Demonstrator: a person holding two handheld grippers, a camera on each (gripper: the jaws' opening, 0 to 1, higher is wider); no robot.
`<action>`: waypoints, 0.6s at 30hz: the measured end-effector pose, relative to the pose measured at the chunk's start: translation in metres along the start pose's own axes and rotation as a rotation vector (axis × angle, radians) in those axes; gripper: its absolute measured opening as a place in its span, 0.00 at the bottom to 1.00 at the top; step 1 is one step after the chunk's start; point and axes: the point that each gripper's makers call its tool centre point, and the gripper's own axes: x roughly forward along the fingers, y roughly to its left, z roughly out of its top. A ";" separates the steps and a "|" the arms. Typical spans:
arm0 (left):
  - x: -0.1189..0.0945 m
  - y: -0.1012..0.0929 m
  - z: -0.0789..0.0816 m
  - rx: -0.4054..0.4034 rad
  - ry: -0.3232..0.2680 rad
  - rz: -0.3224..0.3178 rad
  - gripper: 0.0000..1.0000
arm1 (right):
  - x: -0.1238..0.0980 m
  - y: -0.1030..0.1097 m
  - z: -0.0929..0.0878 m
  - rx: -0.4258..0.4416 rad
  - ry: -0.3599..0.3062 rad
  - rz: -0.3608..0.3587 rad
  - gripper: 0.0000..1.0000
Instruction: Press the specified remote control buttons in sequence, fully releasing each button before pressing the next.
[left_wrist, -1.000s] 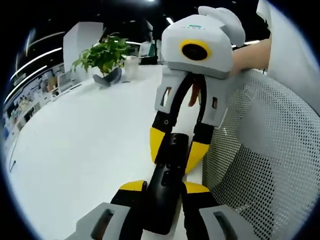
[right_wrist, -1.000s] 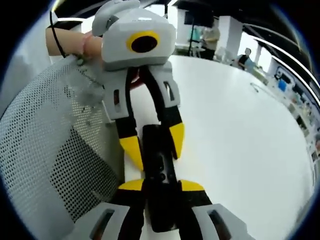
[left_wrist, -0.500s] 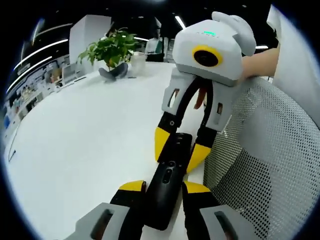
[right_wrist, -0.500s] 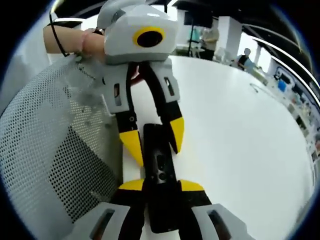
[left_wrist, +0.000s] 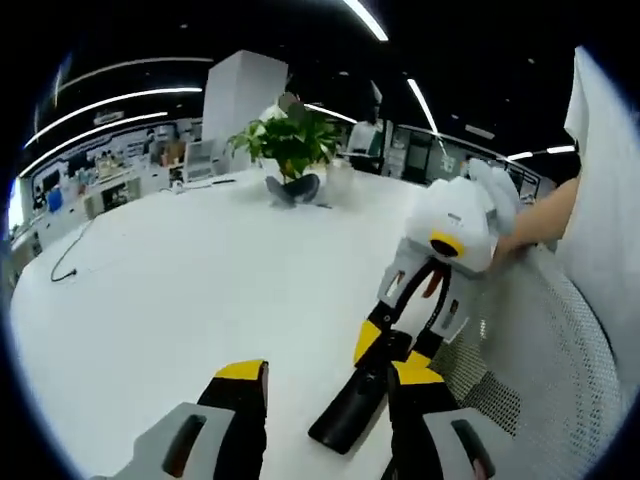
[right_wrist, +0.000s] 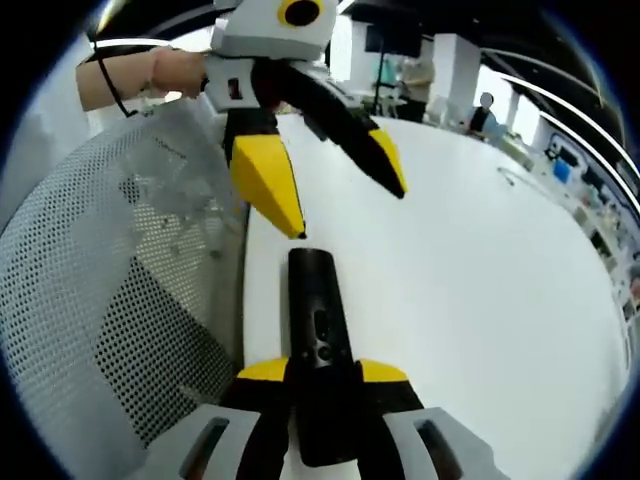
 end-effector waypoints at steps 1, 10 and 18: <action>-0.005 0.004 0.006 0.001 -0.033 0.033 0.54 | 0.000 0.000 0.000 0.000 -0.001 0.000 0.21; -0.047 0.030 0.026 -0.016 -0.218 0.257 0.71 | 0.000 0.000 0.000 0.004 -0.007 -0.003 0.21; -0.077 0.044 0.038 0.049 -0.336 0.426 0.89 | 0.000 -0.001 0.000 0.009 -0.012 -0.008 0.21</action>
